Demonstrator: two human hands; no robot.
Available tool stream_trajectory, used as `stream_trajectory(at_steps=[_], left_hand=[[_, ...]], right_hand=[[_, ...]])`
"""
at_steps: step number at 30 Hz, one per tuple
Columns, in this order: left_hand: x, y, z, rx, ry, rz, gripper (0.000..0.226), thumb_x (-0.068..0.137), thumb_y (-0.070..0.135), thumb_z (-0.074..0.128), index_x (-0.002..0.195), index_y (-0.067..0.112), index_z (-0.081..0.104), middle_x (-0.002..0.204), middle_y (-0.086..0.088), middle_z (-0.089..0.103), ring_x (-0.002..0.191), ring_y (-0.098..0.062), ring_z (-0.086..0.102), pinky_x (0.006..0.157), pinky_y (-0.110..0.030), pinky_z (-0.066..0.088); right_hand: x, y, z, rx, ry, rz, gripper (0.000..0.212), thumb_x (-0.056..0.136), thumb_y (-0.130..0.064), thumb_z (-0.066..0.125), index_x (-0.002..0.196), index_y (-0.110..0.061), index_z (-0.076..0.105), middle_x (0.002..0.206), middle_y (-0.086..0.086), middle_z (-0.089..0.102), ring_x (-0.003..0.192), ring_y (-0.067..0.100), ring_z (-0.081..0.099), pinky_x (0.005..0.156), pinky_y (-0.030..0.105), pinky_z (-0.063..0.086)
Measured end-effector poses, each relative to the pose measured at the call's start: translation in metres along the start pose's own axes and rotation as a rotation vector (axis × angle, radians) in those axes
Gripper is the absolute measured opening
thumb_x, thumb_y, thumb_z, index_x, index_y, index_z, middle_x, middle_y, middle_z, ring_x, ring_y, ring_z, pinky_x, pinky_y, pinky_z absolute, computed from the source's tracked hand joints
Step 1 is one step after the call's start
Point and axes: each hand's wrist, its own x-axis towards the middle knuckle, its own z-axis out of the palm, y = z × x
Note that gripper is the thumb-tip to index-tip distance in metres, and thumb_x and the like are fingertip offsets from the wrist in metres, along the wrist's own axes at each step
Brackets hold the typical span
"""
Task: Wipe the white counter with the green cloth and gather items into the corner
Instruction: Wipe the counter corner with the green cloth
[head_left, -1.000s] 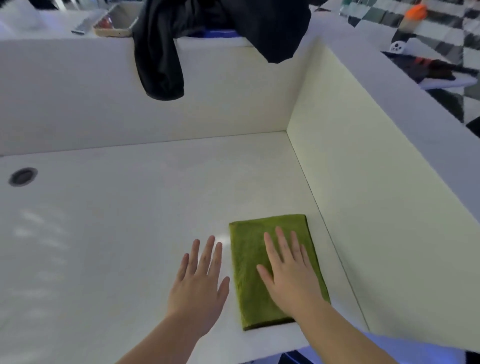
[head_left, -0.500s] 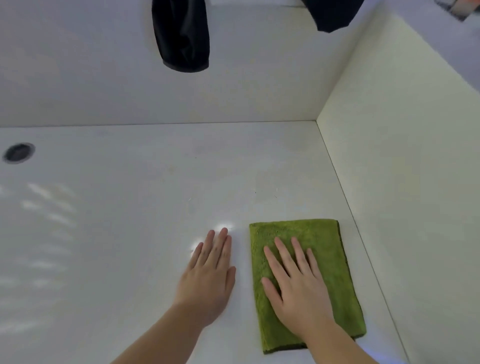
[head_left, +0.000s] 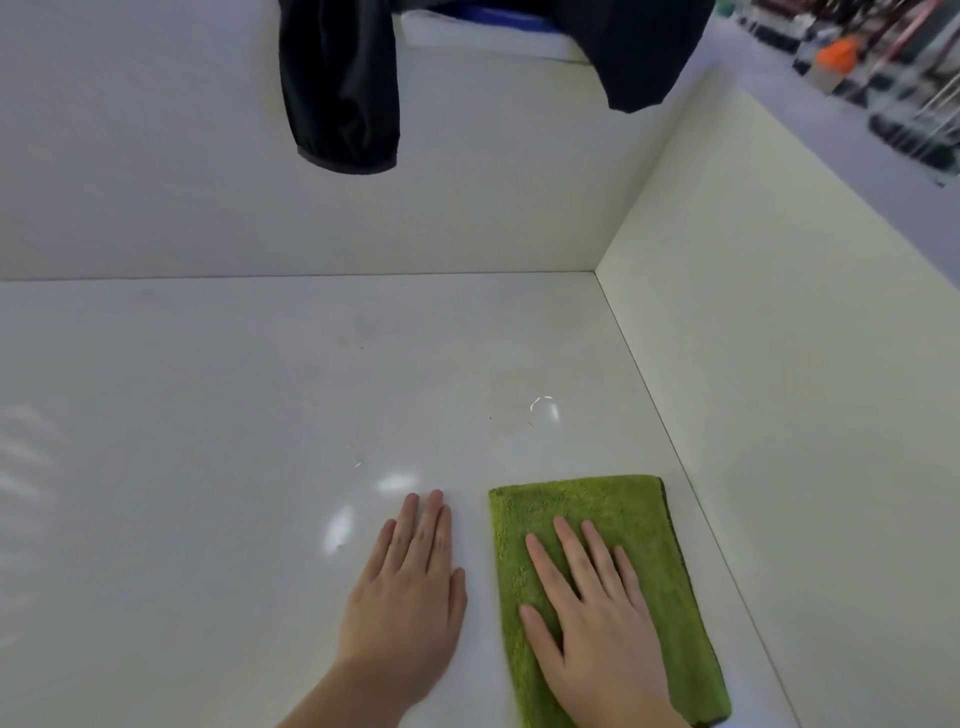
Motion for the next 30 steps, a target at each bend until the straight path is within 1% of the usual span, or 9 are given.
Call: stream_trajectory(at_steps=[3, 6, 8, 10, 15, 16, 19, 23, 30], left_hand=[[0.019, 0.001, -0.004, -0.042, -0.048, -0.066, 0.063, 0.098, 0.037, 0.025, 0.148, 0.0, 0.037, 0.158, -0.01, 0.033, 0.147, -0.027, 0.03, 0.116, -0.034, 0.006], [0.05, -0.003, -0.004, -0.02, 0.035, -0.098, 0.065, 0.095, 0.041, -0.008, 0.152, 0.011, -0.016, 0.162, 0.0, -0.021, 0.148, -0.019, -0.025, 0.12, -0.031, -0.019], [0.073, -0.009, -0.005, -0.016, 0.048, -0.122, 0.058, 0.099, 0.039, -0.007, 0.147, 0.014, -0.029, 0.157, 0.003, -0.034, 0.142, -0.015, -0.037, 0.113, -0.03, -0.025], [0.096, -0.012, -0.009, 0.01, 0.059, -0.131, 0.058, 0.103, 0.035, 0.003, 0.146, 0.014, -0.03, 0.156, 0.003, -0.035, 0.141, -0.013, -0.037, 0.112, -0.028, -0.025], [0.127, -0.016, -0.014, -0.016, 0.053, -0.177, 0.059, 0.103, 0.037, 0.005, 0.149, 0.013, -0.024, 0.159, 0.002, -0.028, 0.144, -0.012, -0.033, 0.114, -0.025, -0.024], [0.128, -0.016, -0.015, -0.004, 0.065, -0.175, 0.059, 0.102, 0.037, 0.005, 0.152, 0.011, -0.015, 0.162, 0.001, -0.021, 0.147, -0.013, -0.026, 0.117, -0.024, -0.022], [0.125, -0.013, -0.02, 0.02, 0.073, -0.181, 0.062, 0.101, 0.035, 0.018, 0.154, 0.004, 0.024, 0.163, -0.005, 0.018, 0.152, -0.021, 0.012, 0.12, -0.031, 0.004], [0.125, -0.017, -0.022, 0.014, 0.106, -0.17, 0.059, 0.097, 0.03, 0.031, 0.144, 0.0, 0.048, 0.155, -0.009, 0.042, 0.144, -0.026, 0.037, 0.116, -0.034, 0.017], [0.125, -0.021, -0.017, -0.033, 0.185, -0.139, 0.056, 0.092, 0.027, 0.037, 0.138, 0.002, 0.056, 0.15, -0.008, 0.049, 0.139, -0.028, 0.044, 0.114, -0.034, 0.023]], right_hand=[[0.011, 0.002, 0.0, 0.007, 0.012, 0.001, 0.063, 0.095, -0.061, 0.029, 0.152, -0.035, 0.028, 0.161, -0.001, 0.022, 0.148, 0.026, 0.02, 0.113, 0.052, 0.023], [0.03, 0.007, -0.002, 0.03, 0.026, -0.014, 0.063, 0.094, -0.06, 0.031, 0.15, -0.033, 0.033, 0.159, 0.0, 0.027, 0.146, 0.027, 0.025, 0.111, 0.053, 0.026], [0.047, 0.012, -0.003, 0.043, 0.035, -0.046, 0.063, 0.093, -0.06, 0.033, 0.15, -0.033, 0.034, 0.159, 0.0, 0.027, 0.146, 0.027, 0.025, 0.111, 0.053, 0.027], [0.064, 0.016, -0.004, 0.041, 0.032, -0.091, 0.063, 0.094, -0.061, 0.032, 0.151, -0.034, 0.031, 0.16, -0.001, 0.025, 0.147, 0.026, 0.021, 0.112, 0.052, 0.024], [0.124, 0.019, -0.01, 0.044, 0.037, -0.158, 0.063, 0.096, -0.061, 0.027, 0.153, -0.035, 0.023, 0.162, -0.002, 0.018, 0.15, 0.023, 0.012, 0.115, 0.051, 0.017], [0.138, 0.019, -0.012, 0.039, 0.038, -0.163, 0.063, 0.096, -0.062, 0.025, 0.153, -0.036, 0.021, 0.162, -0.003, 0.016, 0.15, 0.022, 0.01, 0.115, 0.051, 0.016], [0.183, 0.019, -0.017, 0.024, 0.051, -0.166, 0.062, 0.097, -0.063, 0.018, 0.154, -0.038, 0.016, 0.163, -0.005, 0.012, 0.15, 0.02, 0.005, 0.117, 0.05, 0.01], [0.243, 0.016, -0.027, 0.017, 0.068, -0.17, 0.065, 0.094, -0.066, 0.003, 0.153, -0.04, 0.005, 0.163, -0.008, 0.001, 0.15, 0.017, -0.006, 0.12, 0.046, -0.001], [0.316, 0.014, -0.037, 0.006, 0.083, -0.158, 0.066, 0.091, -0.067, 0.001, 0.152, -0.043, -0.001, 0.163, -0.01, -0.004, 0.149, 0.016, -0.01, 0.12, 0.045, -0.005]])
